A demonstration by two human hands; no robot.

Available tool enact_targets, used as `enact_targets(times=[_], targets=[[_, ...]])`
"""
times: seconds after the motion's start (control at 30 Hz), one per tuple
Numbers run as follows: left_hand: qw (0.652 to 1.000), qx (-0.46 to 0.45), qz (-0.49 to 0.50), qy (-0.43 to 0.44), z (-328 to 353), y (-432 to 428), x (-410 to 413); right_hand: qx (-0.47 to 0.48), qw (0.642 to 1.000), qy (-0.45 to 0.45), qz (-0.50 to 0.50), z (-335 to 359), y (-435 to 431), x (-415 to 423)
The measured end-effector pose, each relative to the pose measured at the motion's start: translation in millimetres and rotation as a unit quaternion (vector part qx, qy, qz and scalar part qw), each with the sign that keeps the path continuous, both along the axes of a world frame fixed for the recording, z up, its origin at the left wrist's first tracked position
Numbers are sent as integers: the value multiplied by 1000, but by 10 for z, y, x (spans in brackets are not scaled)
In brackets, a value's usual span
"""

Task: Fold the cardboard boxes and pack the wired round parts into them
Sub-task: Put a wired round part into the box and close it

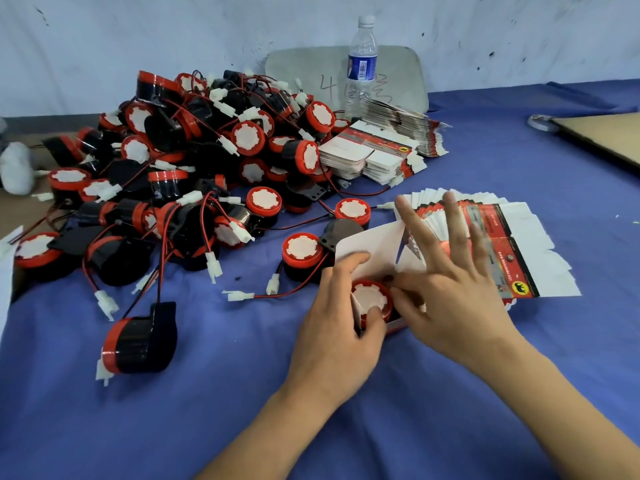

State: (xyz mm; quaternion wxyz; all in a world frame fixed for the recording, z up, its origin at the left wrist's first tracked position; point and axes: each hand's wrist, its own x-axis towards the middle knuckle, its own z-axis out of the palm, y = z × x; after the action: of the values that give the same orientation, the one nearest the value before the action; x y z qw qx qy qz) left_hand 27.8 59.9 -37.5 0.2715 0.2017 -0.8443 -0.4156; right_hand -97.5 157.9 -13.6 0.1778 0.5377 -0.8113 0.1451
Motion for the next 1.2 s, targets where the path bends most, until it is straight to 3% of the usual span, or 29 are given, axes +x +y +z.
enact_targets(times=[0.17,0.27,0.33,0.43,0.47,0.57,0.73,1.0,1.1,1.2], targets=[[1000,13,-4,5,-14,-11,-14,-30,997,-55,51,-28,29,16],[999,35,-3,19,-17,-46,-8,-160,971,-137,115,-71,30,38],[998,59,-9,27,-12,-95,4,-263,916,-278,116,-64,30,64],[995,94,-31,33,34,-137,11,-329,749,-565,108,-97,33,57],[993,100,-39,39,47,-138,0,-318,724,-604,99,-112,29,28],[992,106,-58,47,72,-133,-19,-272,730,-620,96,-161,-18,-30],[989,107,-92,34,34,-154,-33,-243,681,-681,113,-198,-80,-67],[983,133,-123,26,-43,-153,-36,-189,709,-663,146,-157,-76,-108],[989,103,-102,11,-43,-161,-63,-183,720,-647,172,-154,-70,-110],[992,97,-59,60,-24,-154,-73,-185,777,-569,193,-169,-61,-61]])
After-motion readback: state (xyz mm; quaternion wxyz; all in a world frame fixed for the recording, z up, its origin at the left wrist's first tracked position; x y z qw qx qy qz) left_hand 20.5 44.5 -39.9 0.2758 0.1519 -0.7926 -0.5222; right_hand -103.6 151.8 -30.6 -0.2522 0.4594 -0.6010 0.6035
